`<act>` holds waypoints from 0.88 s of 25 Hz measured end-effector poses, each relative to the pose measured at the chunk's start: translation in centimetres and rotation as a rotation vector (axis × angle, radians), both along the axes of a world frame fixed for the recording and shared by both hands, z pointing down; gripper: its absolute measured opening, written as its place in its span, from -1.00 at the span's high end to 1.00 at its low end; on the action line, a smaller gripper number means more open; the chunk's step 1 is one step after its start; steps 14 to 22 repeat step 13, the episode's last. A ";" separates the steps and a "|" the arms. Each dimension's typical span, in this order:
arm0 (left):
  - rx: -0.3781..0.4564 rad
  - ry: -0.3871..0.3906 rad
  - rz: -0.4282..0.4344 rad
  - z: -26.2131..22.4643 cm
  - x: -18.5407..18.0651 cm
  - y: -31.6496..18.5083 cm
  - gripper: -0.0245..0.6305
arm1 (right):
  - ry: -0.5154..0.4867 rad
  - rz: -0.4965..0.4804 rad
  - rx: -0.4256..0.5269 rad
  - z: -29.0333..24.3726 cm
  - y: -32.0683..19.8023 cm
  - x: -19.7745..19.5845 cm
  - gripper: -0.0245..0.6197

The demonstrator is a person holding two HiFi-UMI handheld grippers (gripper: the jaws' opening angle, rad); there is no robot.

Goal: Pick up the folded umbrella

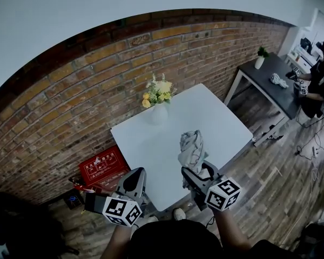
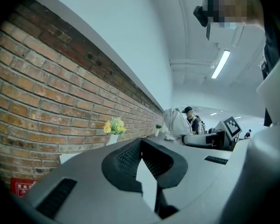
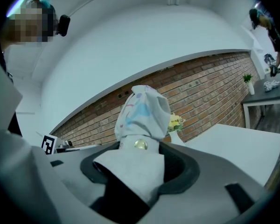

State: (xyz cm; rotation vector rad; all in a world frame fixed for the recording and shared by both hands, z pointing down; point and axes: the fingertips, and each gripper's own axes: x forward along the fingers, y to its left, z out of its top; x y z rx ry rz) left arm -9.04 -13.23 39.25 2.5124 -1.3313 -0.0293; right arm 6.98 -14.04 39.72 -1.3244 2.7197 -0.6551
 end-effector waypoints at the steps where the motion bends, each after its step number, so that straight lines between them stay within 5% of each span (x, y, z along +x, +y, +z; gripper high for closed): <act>1: 0.000 0.000 0.002 0.0 0.0 0.0 0.88 | 0.000 0.003 0.001 0.0 0.0 0.0 0.12; 22: -0.001 0.006 0.026 0.1 0.5 0.6 0.88 | 0.005 0.022 -0.005 0.3 1.0 0.4 0.12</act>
